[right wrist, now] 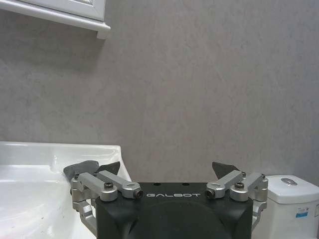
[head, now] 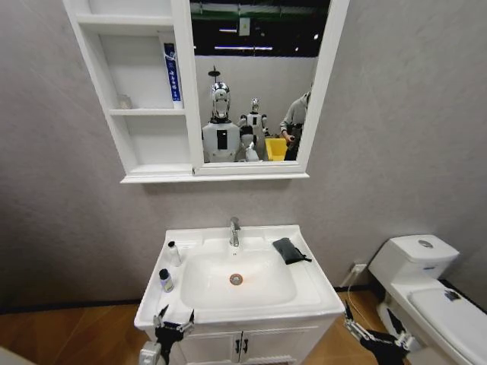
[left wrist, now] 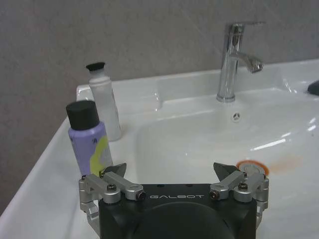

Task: Move facial cleanser and shampoo from washbasin to cabinet, then wipe washbasin with towel.

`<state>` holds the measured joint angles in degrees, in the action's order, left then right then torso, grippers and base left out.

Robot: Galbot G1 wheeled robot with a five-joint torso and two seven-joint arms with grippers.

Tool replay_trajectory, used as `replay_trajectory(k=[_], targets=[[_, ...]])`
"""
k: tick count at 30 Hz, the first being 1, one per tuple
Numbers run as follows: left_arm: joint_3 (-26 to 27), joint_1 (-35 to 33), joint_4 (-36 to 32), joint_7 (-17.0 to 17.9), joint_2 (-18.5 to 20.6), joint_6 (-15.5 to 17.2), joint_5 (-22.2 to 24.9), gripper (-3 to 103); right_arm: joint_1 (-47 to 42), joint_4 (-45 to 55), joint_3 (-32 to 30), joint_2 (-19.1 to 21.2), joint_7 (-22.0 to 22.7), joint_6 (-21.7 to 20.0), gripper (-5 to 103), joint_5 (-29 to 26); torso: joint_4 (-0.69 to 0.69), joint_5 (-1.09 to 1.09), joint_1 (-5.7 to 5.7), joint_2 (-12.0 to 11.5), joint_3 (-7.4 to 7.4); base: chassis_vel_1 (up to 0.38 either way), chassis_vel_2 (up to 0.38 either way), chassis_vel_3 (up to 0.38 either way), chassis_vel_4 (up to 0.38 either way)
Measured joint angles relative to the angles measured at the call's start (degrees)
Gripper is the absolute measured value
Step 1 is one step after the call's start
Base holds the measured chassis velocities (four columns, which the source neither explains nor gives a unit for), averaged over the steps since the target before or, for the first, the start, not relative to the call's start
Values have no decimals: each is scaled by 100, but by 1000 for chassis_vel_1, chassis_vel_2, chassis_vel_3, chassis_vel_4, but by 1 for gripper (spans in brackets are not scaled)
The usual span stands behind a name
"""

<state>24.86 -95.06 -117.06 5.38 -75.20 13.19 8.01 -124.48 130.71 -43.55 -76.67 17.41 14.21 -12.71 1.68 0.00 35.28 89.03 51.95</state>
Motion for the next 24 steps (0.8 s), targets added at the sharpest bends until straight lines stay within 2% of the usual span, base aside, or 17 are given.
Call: replay_trajectory(k=[6, 14, 17, 24], targets=[[129, 209, -371, 234, 194, 180, 453, 99, 0, 0, 0, 0, 0, 0, 100, 0, -2, 1, 0, 0, 0, 0, 0, 0, 0], [531, -205, -626, 220, 346, 94, 550, 99, 0, 0, 0, 0, 0, 0, 100, 0, -3, 1, 0, 0, 0, 0, 0, 0, 0], [562, -186, -442, 196, 316, 21, 524, 99, 0, 0, 0, 0, 0, 0, 100, 0, -4, 0, -1, 0, 0, 0, 0, 0, 0], [361, 670, 477, 245, 138, -75, 475, 99, 0, 0, 0, 0, 0, 0, 100, 0, -1, -1, 0, 0, 0, 0, 0, 0, 0]])
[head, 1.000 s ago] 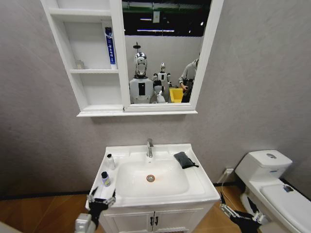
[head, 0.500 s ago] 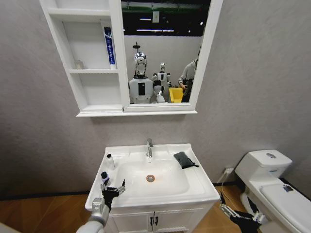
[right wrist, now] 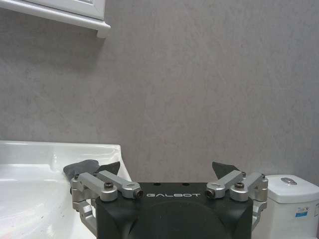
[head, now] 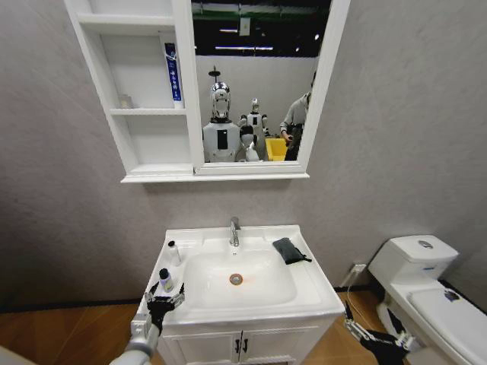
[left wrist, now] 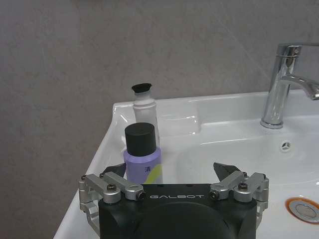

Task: Move facial cleanser and shampoo from washbasin to cabinet, then wipe washbasin with towel.

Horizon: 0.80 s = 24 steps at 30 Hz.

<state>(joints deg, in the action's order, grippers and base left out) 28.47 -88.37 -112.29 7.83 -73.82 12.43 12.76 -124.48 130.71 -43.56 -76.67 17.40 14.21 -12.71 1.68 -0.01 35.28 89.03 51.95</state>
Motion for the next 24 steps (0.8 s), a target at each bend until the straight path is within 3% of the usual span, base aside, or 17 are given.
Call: replay_trajectory(k=[12, 15, 18, 19, 24], targets=[[77, 314, 405, 133, -47, -39, 5, 99, 0, 0, 0, 0, 0, 0, 100, 0, -2, 2, 0, 0, 0, 0, 0, 0, 0], [39, 462, 627, 147, -115, -40, -68, 92, 0, 0, 0, 0, 0, 0, 100, 0, -2, 1, 0, 0, 0, 0, 0, 0, 0], [21, 623, 848, 122, -133, -40, -83, 76, 0, 0, 0, 0, 0, 0, 100, 0, -1, 1, 0, 0, 0, 0, 0, 0, 0], [21, 623, 848, 122, -133, -40, -83, 76, 0, 0, 0, 0, 0, 0, 100, 0, -1, 1, 0, 0, 0, 0, 0, 0, 0], [27, 616, 810, 31, -69, -51, -18, 54, 0, 0, 0, 0, 0, 0, 100, 0, -1, 1, 0, 0, 0, 0, 0, 0, 0]])
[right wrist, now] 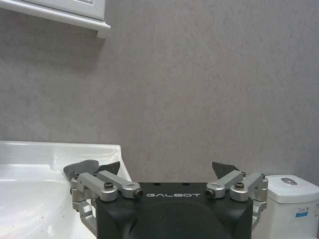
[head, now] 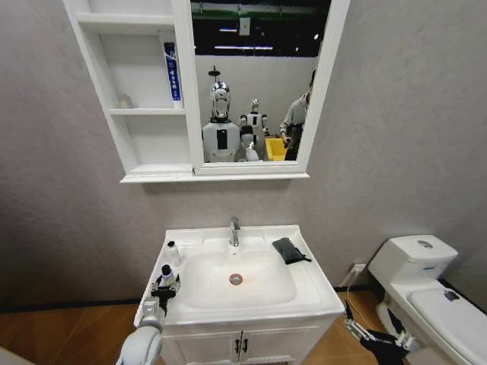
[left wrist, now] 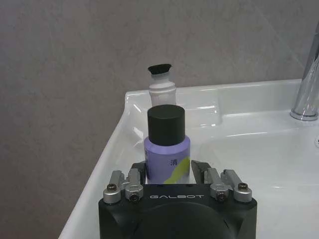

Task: Move facial cleanser and shampoo from washbasin to cabinet, then wipe washbasin with towel.

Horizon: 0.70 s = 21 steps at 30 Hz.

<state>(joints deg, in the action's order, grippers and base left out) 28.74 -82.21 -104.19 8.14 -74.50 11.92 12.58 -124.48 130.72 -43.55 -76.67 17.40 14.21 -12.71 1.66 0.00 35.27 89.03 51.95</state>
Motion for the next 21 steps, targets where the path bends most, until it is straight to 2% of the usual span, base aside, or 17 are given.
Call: replay_trajectory(k=[2, 3, 4, 7, 11, 14, 15, 16, 17, 20, 21], targets=[[2, -11, -23, -8, 11, -3, 9, 54, 0, 0, 0, 0, 0, 0, 100, 0, 0, 0, 0, 0, 0, 0, 0, 0, 0], [10, -64, -134, -33, 61, -9, 45, 43, 0, 0, 0, 0, 0, 0, 100, 0, 0, 0, 0, 0, 0, 0, 0, 0, 0], [20, -101, -219, -47, 94, -10, 62, 43, 0, 0, 0, 0, 0, 0, 100, 0, 0, -1, 0, 0, 0, 0, 0, 0, 0], [33, -147, -328, -56, 131, -12, 79, 43, 0, 0, -1, 0, 0, 0, 100, 0, 0, 0, 0, 0, 0, 0, 0, 0, 0], [220, -419, -1301, 48, 603, 90, 406, 43, 0, 0, 0, 0, 0, 0, 100, 0, -1, -1, 0, 0, 0, 0, 0, 0, 0], [268, -413, -1592, 122, 788, 177, 645, 43, 0, 0, 0, 0, 0, 0, 100, 0, -2, -2, 0, 0, 0, 0, 0, 0, 0], [302, -338, -1887, 248, 1004, 297, 911, 43, 0, 0, 0, 0, 0, 0, 100, 0, -3, 0, 0, 0, 0, 0, 0, 0, 0], [328, -101, -2285, 551, 1404, 578, 1427, 43, 0, 0, 0, 0, -1, 0, 100, 0, -1, 0, 0, 1, 0, 0, 0, 0, 0], [328, -101, -2285, 551, 1404, 578, 1427, 43, 0, 0, 0, 0, -1, 0, 100, 0, -1, 0, 0, 1, 0, 0, 0, 0, 0], [351, 952, -2648, 1311, 2502, 1359, 2764, 43, 0, 0, 0, 0, 0, 0, 100, 0, 2, -1, 0, 1, 0, 0, 0, 0, 0], [351, 952, -2648, 1311, 2502, 1359, 2764, 43, 0, 0, 0, 0, 0, 0, 100, 0, 2, -1, 0, 1, 0, 0, 0, 0, 0]])
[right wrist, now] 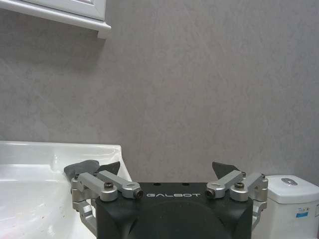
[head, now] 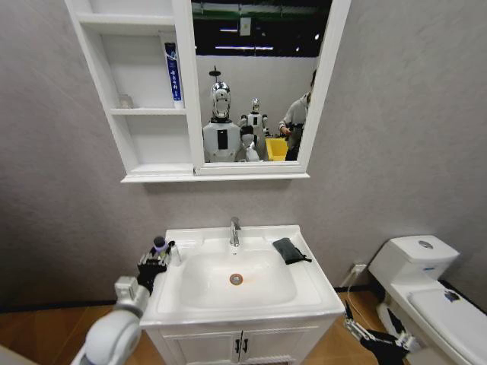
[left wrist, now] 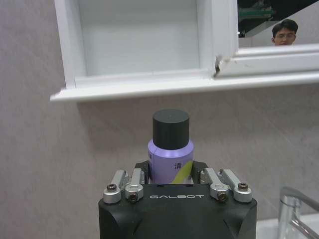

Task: Move facial cleanser and shampoo from washbasin to cabinet, then wipe washbasin with towel.

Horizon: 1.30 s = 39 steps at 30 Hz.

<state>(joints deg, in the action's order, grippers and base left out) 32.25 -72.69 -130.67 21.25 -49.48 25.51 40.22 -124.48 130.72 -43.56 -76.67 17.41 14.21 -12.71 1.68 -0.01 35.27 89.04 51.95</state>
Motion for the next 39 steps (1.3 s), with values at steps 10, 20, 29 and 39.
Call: replay_trajectory(k=[10, 20, 29, 39], targets=[[-879, 3357, 1439, 519, 1446, 880, 1771, 43, 0, 0, 0, 0, 0, 0, 100, 0, 0, 1, 1, 0, 1, 0, 0, 0, 0], [-2221, 5768, 2451, 1109, 1327, 1519, 2980, 43, 0, 0, 0, 0, 0, 0, 100, 0, -2, 0, 1, -1, 0, 0, 0, 0, 0], [-3095, 6977, 3540, 1556, 933, 1701, 3459, 43, 0, 0, 0, 0, 0, 0, 100, 0, -2, 0, 1, -1, 0, 0, 0, 0, 0], [-3650, 7611, 4183, 1211, 710, 1692, 3091, 43, 0, 0, 0, 0, 0, 0, 100, 0, -2, 1, 1, -1, 0, 0, 0, 0, 0]])
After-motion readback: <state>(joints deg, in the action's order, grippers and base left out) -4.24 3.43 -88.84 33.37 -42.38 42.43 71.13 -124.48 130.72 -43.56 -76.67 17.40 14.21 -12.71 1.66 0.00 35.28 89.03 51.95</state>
